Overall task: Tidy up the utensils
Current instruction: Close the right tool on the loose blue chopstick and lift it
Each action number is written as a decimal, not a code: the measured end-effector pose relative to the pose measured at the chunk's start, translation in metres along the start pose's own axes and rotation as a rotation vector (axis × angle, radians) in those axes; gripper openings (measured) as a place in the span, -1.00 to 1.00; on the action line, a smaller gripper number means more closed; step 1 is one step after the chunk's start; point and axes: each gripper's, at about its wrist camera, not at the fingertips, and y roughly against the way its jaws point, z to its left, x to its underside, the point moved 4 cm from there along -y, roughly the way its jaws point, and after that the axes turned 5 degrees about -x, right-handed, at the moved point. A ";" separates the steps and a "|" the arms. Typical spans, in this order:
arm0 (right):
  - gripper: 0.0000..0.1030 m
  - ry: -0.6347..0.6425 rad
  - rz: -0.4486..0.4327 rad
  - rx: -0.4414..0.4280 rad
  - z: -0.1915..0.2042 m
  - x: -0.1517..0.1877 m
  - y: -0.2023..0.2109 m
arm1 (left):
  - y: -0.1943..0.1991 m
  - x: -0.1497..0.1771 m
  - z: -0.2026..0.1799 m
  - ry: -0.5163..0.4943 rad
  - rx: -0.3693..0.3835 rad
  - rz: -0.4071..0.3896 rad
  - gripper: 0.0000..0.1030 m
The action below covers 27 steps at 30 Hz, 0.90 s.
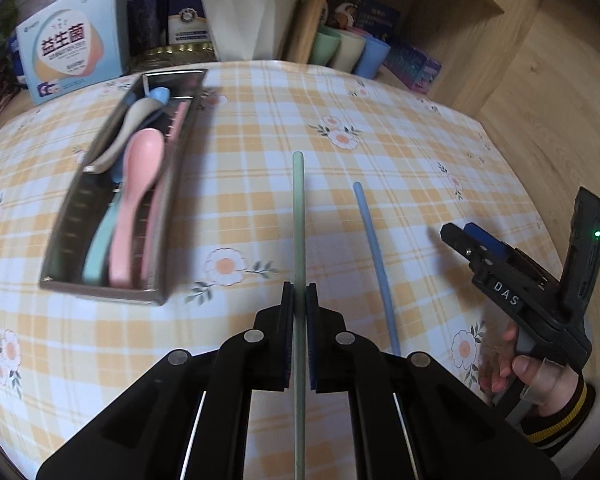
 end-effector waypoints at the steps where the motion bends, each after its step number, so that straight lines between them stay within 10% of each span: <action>1: -0.11 0.010 0.009 0.010 0.003 0.000 0.000 | 0.002 0.000 0.003 0.006 0.000 -0.005 -0.89; 11: -0.14 0.103 0.132 -0.046 0.069 0.009 -0.009 | 0.022 0.011 0.034 0.075 0.034 -0.057 -0.89; 27: -0.85 0.117 0.248 0.015 0.092 0.026 -0.028 | 0.034 0.017 0.064 0.144 0.100 -0.088 -0.89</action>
